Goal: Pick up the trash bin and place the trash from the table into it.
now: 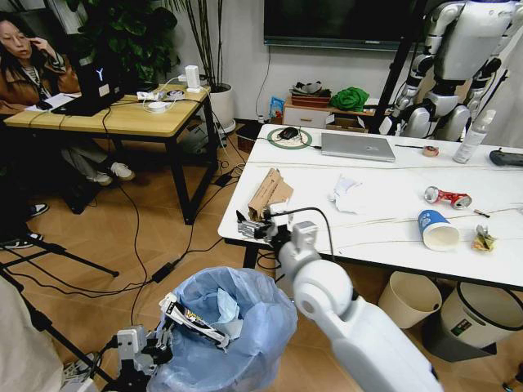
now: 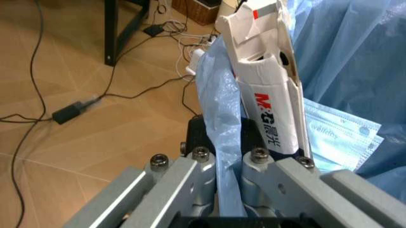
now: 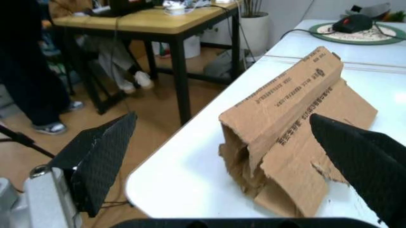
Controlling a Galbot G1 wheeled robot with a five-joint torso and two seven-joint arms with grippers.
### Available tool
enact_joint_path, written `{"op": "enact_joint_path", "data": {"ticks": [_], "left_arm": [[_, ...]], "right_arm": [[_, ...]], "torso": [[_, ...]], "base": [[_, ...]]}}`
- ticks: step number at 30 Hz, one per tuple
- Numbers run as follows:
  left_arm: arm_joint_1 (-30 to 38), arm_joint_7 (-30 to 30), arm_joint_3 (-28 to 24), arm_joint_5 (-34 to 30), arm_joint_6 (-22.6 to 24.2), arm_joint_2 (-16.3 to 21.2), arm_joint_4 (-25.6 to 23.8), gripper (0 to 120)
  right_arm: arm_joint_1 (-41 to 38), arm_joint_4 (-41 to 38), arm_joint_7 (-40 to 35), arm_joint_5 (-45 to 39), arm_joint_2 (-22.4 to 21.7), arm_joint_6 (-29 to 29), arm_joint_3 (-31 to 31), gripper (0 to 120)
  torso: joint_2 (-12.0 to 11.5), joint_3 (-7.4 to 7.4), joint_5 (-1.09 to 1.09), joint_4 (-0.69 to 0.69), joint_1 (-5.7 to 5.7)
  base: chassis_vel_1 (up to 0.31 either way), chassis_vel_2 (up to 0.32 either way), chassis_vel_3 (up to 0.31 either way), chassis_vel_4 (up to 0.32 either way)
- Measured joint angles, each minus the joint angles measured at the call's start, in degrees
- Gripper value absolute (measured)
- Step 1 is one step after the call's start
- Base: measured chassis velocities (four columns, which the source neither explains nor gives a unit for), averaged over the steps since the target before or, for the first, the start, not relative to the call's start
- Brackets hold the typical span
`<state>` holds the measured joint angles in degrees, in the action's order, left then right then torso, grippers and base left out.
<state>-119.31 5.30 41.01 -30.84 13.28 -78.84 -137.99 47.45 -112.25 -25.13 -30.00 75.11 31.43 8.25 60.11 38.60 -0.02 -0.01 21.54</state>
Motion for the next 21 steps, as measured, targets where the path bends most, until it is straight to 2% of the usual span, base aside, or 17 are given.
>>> {"op": "enact_joint_path", "data": {"ticks": [7,21], "left_arm": [[-0.5,-0.1,0.9,-0.2,0.0,-0.2,-1.1,0],[-0.1,-0.2,0.8,-0.4,0.1,-0.2,-1.0,0]], "right_arm": [[-5.3,6.4,-0.1,4.9,2.8,0.7,1.4,100],[-7.3,13.7,-1.5,11.6,5.4,0.2,3.6,100]], "torso": [[0.0,0.0,0.0,-0.01,0.0],[0.0,0.0,0.02,0.0,-0.01]], "base": [[0.0,0.0,0.0,0.0],[0.0,0.0,0.0,0.0]]}}
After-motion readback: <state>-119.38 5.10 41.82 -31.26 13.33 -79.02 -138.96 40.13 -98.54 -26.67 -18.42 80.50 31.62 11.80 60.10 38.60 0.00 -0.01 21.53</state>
